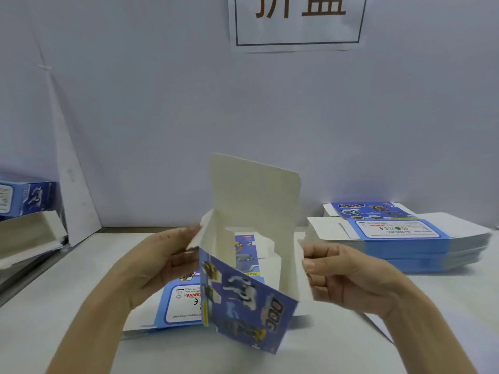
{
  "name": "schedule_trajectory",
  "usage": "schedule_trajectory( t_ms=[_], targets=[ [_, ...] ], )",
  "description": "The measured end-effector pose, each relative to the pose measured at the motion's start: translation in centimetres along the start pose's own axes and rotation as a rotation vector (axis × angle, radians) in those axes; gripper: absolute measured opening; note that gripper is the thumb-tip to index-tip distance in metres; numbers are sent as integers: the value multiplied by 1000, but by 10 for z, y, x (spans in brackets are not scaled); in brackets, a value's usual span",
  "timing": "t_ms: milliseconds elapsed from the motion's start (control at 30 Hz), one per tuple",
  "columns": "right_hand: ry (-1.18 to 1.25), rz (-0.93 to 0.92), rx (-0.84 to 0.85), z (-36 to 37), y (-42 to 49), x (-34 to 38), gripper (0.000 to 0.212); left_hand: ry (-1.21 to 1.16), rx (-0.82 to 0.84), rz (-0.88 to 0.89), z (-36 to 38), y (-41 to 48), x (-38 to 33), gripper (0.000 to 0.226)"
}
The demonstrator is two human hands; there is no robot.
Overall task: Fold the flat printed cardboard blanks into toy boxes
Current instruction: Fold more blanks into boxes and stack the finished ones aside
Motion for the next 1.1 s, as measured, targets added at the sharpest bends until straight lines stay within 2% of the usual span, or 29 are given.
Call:
schedule_trajectory(
  t_ms=[100, 167, 200, 267, 300, 367, 433, 533, 600, 667, 733, 800, 867, 967, 1033, 1100],
  targets=[
    [51, -110, 86, 14, 5, 5, 45, -151, -152, 146, -7, 4, -11, 30],
    [113, -227, 65, 14, 5, 17, 47, -225, -94, 273, -5, 0, -23, 41],
    [156, -276, 49, 12, 6, 22, 50, -182, -31, 339, -1, -5, -30, 57],
    [226, -360, 51, 10, 5, 29, 44, 140, 49, 400, 12, -10, -34, 104],
    [250, -393, 52, 10, 5, 30, 38, 356, 63, 403, 22, -11, -31, 119],
    [275, -420, 63, 14, 7, 29, 34, 696, 39, 431, 45, -15, -24, 132],
    [254, -413, 87, 20, 9, 26, 43, 857, -22, 534, 66, -22, -22, 135],
    [189, -394, 125, 27, 9, 22, 54, 943, -166, 670, 76, -23, -22, 138],
    [161, -376, 138, 29, 7, 21, 53, 1002, -247, 732, 71, -23, -25, 140],
    [128, -355, 117, 29, 4, 22, 52, 1011, -263, 798, 65, -24, -30, 140],
    [7, -369, -5, 25, 1, 24, 37, 987, -262, 856, 57, -26, -34, 148],
    [-206, -506, -224, 14, -7, 35, 23, 1001, -250, 942, 52, -30, -37, 145],
    [-317, -729, -375, 8, -23, 54, 34, 1113, -246, 1070, 54, -36, -39, 144],
    [-244, -964, -386, 5, -45, 72, 26, 1179, -262, 1188, 60, -43, -43, 147],
    [-161, -954, -357, -3, -45, 74, 24, 1183, -277, 1237, 63, -47, -46, 140],
    [-70, -858, -298, -16, -33, 69, 18, 1210, -290, 1273, 65, -52, -47, 130]
  ],
)
Point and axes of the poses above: each hand's wrist, its own y-axis towards the middle knuckle, its own z-axis out of the palm, x = y × z, the point moved 8 cm from there along y, towards the middle knuckle, and after that the axes turned 4 degrees about y, right-handed, at the moved point
